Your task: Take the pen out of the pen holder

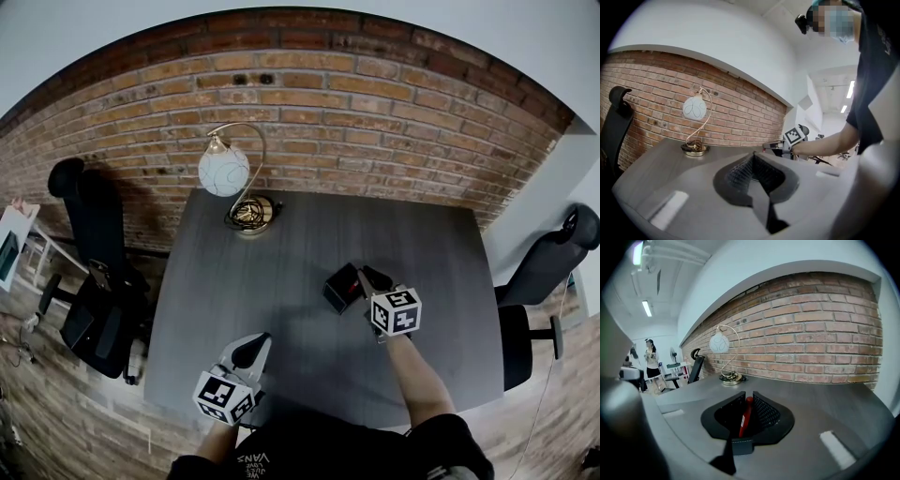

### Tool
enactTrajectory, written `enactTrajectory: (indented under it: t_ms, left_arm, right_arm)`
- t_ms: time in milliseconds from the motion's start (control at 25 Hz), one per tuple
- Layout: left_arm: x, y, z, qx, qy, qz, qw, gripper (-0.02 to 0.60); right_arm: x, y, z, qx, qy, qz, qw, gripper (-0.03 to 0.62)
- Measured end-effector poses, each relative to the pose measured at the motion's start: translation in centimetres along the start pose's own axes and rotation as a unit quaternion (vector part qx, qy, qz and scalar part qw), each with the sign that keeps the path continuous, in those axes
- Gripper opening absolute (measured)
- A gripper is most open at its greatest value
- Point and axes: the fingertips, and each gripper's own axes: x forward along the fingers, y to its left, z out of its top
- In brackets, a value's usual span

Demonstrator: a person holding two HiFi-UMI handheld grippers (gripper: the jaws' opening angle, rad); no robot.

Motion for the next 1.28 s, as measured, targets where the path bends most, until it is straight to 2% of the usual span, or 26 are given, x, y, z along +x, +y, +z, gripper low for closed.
enactTrajectory:
  t_ms: [360, 560, 880, 1280]
  left_arm:
    - [-0.1, -1.2, 0.4, 0.0, -0.008, 0.011, 0.9999, 0.052]
    - [0.3, -2.0, 0.6, -0.001, -0.015, 0.02, 0.9997, 0.052]
    - [0.9, -3.0, 1.0, -0.004, -0.024, 0.045, 0.9987, 0.052]
    - [3.1, -6.3, 0.8, 0.0, -0.021, 0.035, 0.9992, 0.052]
  right_arm:
    - [-4.0, 0.5, 3.6, 0.036, -0.068, 0.017, 0.997, 0.051]
    - [-6.3, 0.8, 5.8, 0.049, -0.099, 0.042, 0.993, 0.051]
    - [-11.4, 0.6, 8.5, 0.044, -0.146, 0.068, 0.986, 0.051]
    - [-15.9, 0.1, 5.7, 0.07, -0.145, 0.074, 0.984, 0.051]
